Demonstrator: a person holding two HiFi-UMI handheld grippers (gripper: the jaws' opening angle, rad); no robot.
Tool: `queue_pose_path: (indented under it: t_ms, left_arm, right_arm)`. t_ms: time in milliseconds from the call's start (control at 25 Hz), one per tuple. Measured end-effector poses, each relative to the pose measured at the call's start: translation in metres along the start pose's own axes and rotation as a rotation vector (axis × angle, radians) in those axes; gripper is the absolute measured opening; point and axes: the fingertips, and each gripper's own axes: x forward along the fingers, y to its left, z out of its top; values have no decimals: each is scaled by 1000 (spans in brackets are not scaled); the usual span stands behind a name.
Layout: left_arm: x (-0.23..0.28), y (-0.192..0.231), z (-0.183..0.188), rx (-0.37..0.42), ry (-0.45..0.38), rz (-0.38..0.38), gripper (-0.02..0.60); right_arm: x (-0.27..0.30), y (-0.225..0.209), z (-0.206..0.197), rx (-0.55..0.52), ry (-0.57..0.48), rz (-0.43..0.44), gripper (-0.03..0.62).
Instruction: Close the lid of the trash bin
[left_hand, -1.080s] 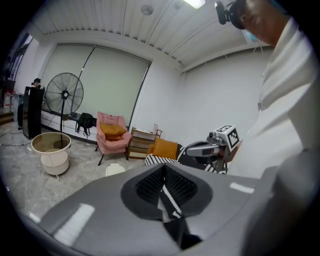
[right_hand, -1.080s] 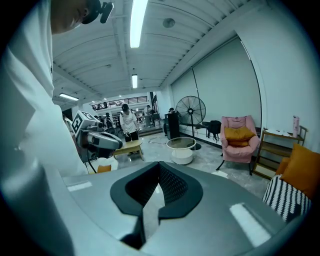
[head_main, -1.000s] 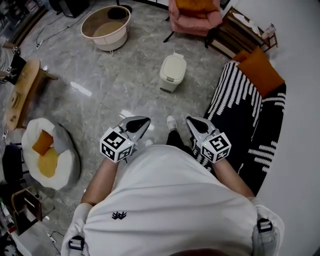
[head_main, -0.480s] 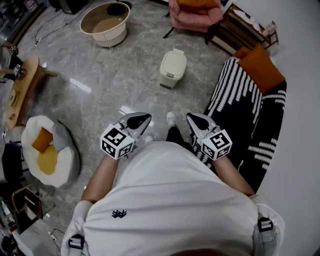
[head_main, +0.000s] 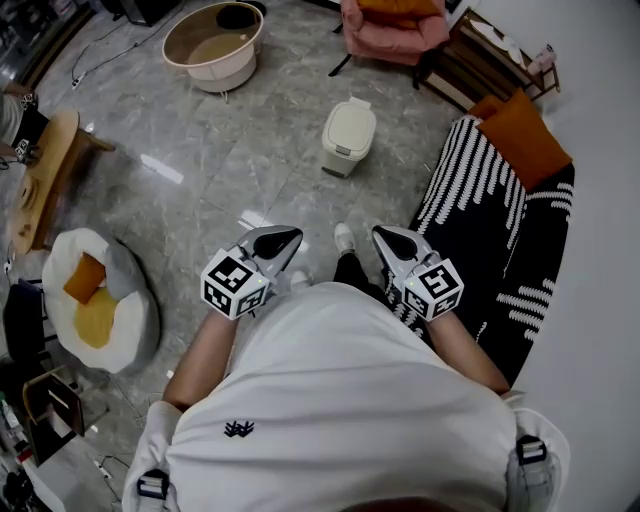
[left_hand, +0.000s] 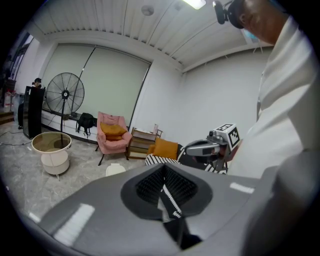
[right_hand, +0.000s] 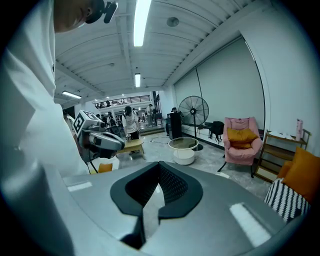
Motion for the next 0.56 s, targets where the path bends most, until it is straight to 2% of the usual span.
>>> queue_pose_path:
  t_ms: [560]
  left_arm:
    - [-8,3,-3,-6,2,1,57]
  right_arm:
    - [9,5,-1,-4,22,13,2]
